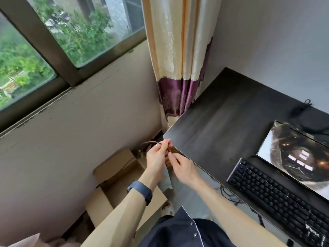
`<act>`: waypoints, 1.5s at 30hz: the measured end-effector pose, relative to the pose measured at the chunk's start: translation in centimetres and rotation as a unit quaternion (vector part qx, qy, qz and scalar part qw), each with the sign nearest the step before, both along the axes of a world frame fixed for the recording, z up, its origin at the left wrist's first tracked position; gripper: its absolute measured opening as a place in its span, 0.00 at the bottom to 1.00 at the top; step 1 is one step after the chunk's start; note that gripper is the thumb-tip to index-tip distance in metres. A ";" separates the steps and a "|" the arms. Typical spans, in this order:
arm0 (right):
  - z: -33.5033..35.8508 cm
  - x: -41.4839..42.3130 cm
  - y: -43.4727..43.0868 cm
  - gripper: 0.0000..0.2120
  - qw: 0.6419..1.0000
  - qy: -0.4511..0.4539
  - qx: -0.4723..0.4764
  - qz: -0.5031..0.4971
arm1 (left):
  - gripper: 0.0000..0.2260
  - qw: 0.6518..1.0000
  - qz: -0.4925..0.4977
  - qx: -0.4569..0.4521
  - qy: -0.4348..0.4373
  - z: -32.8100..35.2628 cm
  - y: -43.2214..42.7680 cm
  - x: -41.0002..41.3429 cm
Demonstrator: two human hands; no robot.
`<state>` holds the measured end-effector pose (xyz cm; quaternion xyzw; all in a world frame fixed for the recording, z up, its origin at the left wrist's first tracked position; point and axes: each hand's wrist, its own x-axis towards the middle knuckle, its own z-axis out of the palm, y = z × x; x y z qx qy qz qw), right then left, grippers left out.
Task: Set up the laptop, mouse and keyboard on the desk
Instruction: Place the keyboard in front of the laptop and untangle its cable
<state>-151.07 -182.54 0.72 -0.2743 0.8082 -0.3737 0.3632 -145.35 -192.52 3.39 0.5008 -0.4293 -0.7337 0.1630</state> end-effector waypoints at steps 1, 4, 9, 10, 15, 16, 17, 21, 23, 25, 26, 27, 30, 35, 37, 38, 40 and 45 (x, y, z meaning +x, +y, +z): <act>0.8 0.1 -0.8 0.15 1.000 0.014 -0.004 0.018 | 0.09 1.000 0.014 0.003 -0.007 0.0 -0.9 0.4; 2.1 -0.2 -2.2 0.17 0.998 0.057 -0.022 0.019 | 0.08 0.983 0.135 0.109 0.052 0.1 -5.1 2.9; 0.5 -1.3 -2.1 0.16 0.994 0.074 0.019 0.073 | 0.10 0.910 0.370 0.166 0.089 -2.3 -12.3 11.4; 0.0 -1.2 -2.0 0.16 0.992 0.076 0.039 0.095 | 0.10 0.905 0.388 0.155 0.078 -2.9 -13.2 13.0; -2.4 0.6 -2.4 0.16 0.977 0.074 0.100 0.173 | 0.05 0.885 0.448 0.101 0.078 -2.9 -14.7 18.7; -2.7 0.9 -2.5 0.16 0.976 0.072 0.103 0.179 | 0.05 0.880 0.458 0.093 0.085 -2.4 -15.0 19.5; -3.0 1.0 -2.6 0.16 0.975 0.070 0.104 0.182 | 0.04 0.878 0.464 0.084 0.087 -1.8 -15.4 20.2; -3.5 1.3 -3.1 0.16 0.973 0.073 0.096 0.195 | 0.06 0.881 0.460 0.035 0.104 0.5 -17.5 23.1; -3.5 1.4 -3.4 0.16 0.975 0.070 0.092 0.191 | 0.09 0.894 0.433 0.001 0.118 2.0 -18.0 23.7; -3.5 1.4 -3.7 0.16 0.974 0.071 0.106 0.185 | 0.10 0.916 0.382 -0.025 0.118 3.7 -17.7 23.3; -3.7 1.1 -3.8 0.15 0.973 0.068 0.125 0.182 | 0.11 0.932 0.343 -0.038 0.108 4.5 -17.2 22.6; -4.0 0.8 -3.8 0.15 0.971 0.061 0.146 0.181 | 0.11 0.949 0.297 -0.052 0.090 5.1 -16.5 21.8; -3.9 -0.2 -3.6 0.17 0.969 0.022 0.166 0.181 | 0.12 0.986 0.120 -0.104 0.042 6.3 -13.5 18.2; 1.6 -1.9 -5.4 0.28 0.975 -0.211 0.031 0.063 | 0.12 0.939 -0.273 -0.208 -0.027 6.1 -8.3 11.3; 3.3 -3.2 -6.4 0.28 0.937 -0.349 -0.024 0.008 | 0.11 0.900 -0.377 -0.215 -0.039 5.7 -6.9 8.6; 3.8 -3.9 -6.9 0.25 0.915 -0.397 -0.057 -0.032 | 0.11 0.883 -0.411 -0.222 -0.046 5.5 -6.4 7.4; 4.9 -6.0 -7.5 0.19 0.879 -0.436 -0.125 -0.148 | 0.11 0.857 -0.455 -0.237 -0.056 5.1 -5.6 5.0; 5.8 -11.1 -6.3 0.10 0.829 -0.382 -0.188 -0.363 | 0.11 0.840 -0.467 -0.260 -0.097 2.6 -5.6 1.2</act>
